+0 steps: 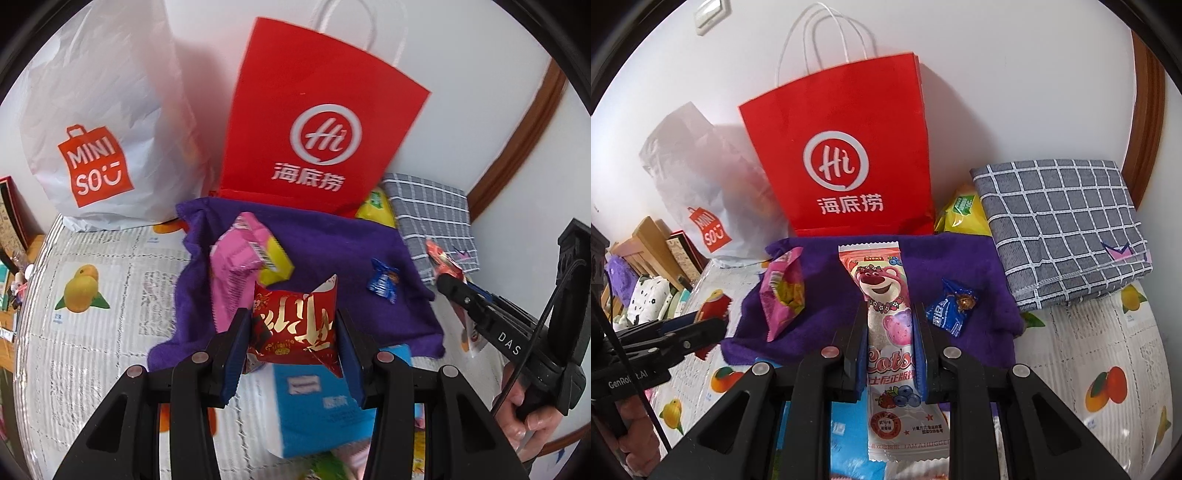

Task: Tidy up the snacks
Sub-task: 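Lower the red candy bag onto the towel while the right tool lowers the wafer bar beside it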

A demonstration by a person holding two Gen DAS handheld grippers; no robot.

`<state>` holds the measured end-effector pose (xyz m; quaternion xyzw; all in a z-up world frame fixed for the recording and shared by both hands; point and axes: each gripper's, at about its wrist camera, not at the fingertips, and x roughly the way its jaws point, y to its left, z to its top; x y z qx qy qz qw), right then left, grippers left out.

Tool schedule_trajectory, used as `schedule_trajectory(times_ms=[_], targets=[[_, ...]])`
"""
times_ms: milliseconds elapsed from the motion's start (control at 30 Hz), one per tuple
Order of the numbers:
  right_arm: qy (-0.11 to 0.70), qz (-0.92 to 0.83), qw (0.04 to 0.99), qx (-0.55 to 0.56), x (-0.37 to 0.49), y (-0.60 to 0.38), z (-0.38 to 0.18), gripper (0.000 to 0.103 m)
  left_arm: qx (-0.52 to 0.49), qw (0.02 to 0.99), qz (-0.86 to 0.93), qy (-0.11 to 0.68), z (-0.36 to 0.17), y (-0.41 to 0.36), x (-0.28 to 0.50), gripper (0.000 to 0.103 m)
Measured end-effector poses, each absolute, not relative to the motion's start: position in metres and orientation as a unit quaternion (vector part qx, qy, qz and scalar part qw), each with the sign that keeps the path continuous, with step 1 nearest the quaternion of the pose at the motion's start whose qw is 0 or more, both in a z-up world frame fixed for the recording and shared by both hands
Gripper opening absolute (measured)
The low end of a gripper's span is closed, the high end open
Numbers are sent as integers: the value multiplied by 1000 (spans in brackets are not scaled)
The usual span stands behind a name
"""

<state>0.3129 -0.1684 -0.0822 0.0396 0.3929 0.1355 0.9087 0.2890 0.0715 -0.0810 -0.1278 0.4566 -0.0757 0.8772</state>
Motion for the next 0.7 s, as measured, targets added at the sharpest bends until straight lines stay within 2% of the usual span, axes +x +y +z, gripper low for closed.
schedule_trajectory(times_ms=[467,700], targets=[[439,123,889,46,363,-180,-144,21,-122,861,-62,490,-130,79,334,44],[457,125,880,41,370,-179,-160,21,-112,861,-75,491,-136,64,351,44]])
